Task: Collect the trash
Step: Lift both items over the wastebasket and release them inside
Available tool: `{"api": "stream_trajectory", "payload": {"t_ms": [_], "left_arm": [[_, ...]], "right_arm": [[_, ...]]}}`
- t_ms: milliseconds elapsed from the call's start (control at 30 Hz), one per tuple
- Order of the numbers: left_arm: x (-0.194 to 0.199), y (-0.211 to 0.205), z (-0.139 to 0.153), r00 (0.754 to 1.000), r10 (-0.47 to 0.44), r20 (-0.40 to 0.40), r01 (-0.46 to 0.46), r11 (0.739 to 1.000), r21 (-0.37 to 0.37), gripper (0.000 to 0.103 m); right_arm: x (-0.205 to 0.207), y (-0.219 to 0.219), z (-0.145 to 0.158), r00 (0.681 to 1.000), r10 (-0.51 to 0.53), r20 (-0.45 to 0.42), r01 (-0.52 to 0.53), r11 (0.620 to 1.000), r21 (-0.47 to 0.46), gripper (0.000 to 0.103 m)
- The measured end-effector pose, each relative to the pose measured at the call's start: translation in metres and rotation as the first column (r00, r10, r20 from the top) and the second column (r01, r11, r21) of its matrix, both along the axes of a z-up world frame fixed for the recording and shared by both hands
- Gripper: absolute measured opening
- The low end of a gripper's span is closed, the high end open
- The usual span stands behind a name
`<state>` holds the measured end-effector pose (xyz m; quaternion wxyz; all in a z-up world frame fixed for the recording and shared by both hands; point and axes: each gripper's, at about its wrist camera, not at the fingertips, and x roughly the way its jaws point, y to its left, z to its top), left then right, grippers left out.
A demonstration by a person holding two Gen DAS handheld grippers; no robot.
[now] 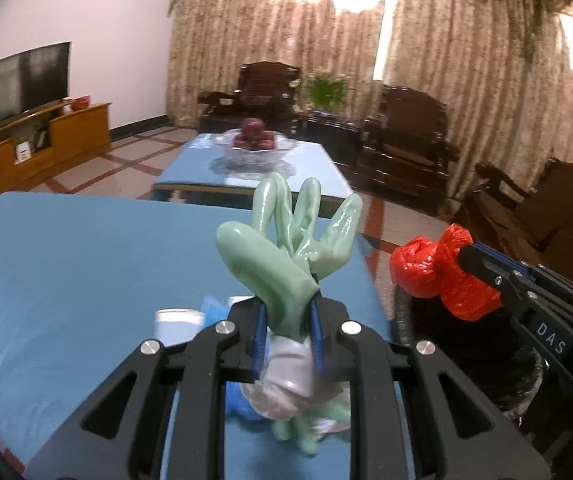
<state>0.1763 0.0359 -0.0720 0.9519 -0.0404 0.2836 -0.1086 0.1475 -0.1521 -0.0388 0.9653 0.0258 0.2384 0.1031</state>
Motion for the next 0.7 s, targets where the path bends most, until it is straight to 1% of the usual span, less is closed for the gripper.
{"api": "stream_trajectory", "payload": {"t_ms": [67, 167, 333, 533, 700], "left_arm": [[0.004, -0.019, -0.001, 0.999, -0.033, 0.002, 0.033, 0.999, -0.005, 0.017], [0.011, -0.05, -0.003, 0.996, -0.087, 0.0, 0.087, 0.996, -0.014, 0.017], [0.018, -0.094, -0.009, 0.986, -0.167, 0.001, 0.167, 0.986, -0.027, 0.017], [0.033, -0.154, -0.019, 0.966, -0.258, -0.015, 0.258, 0.965, -0.039, 0.017], [0.041, -0.191, -0.034, 0.948, -0.316, -0.039, 0.314, 0.948, -0.043, 0.017]], "right_arm": [[-0.004, -0.014, 0.002, 1.0, -0.03, 0.002, 0.03, 1.0, -0.007, 0.01], [-0.011, -0.048, 0.003, 0.996, -0.094, -0.002, 0.094, 0.996, -0.01, 0.01], [-0.021, -0.093, -0.003, 0.983, -0.185, -0.012, 0.185, 0.983, -0.015, 0.01], [-0.022, -0.141, -0.015, 0.962, -0.272, -0.035, 0.272, 0.962, -0.016, 0.01], [-0.022, -0.175, -0.03, 0.943, -0.326, -0.061, 0.325, 0.945, -0.022, 0.01]]}}
